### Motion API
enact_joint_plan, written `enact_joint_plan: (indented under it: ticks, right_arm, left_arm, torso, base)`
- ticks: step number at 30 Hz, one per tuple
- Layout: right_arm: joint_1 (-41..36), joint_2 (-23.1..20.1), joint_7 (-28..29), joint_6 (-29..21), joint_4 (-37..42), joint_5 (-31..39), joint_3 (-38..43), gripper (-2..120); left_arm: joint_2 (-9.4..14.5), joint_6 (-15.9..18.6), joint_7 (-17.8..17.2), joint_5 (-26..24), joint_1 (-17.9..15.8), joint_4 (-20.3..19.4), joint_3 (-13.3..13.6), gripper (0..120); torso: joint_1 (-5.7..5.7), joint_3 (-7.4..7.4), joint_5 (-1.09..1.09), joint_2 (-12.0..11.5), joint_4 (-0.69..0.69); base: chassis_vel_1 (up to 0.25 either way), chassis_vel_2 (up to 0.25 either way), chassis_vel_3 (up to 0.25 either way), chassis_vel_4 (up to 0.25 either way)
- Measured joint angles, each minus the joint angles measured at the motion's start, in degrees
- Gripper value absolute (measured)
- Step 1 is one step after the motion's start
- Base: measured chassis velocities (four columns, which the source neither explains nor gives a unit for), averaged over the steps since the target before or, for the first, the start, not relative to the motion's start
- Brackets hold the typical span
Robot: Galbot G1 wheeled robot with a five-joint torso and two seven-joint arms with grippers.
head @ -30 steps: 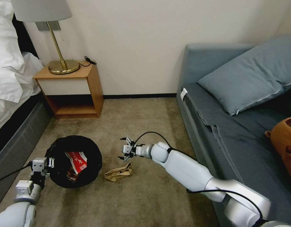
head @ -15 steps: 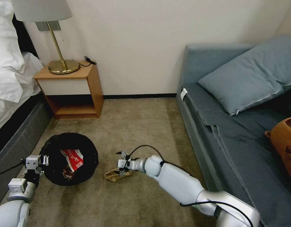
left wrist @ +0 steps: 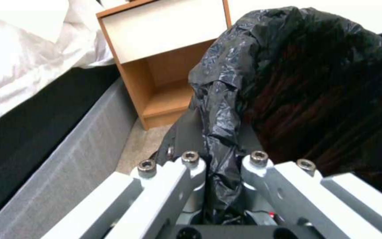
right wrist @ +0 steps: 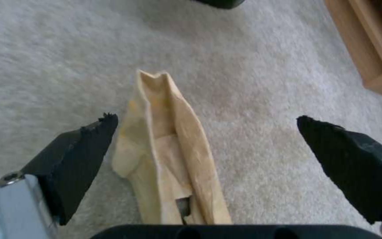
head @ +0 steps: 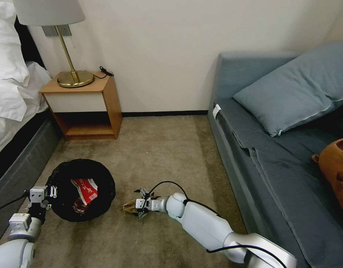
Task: Pick up the trash bin, then pick up the garbage on the floor and place it into the trash bin.
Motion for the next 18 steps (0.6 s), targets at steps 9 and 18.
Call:
enact_joint_plan:
  ticks: [9,18]
  right_arm:
    - [0.34,2.64,3.51,0.41,-6.33,-4.26,2.46,100]
    - [1.04,2.6,3.42,0.24,-10.14,-7.14,3.75,100]
  left_arm:
    - [0.17,0.0,0.15,-0.64,0.76,-0.65,-0.89,4]
    - [-0.18,-0.09,0.2,-0.74,1.09,-0.64,-1.17,4]
  torso:
    - [0.0,0.0,0.0,0.0,0.0]
    - [0.0,0.0,0.0,0.0,0.0]
  base:
    - [0.0,0.0,0.0,0.0]
    - [0.0,0.0,0.0,0.0]
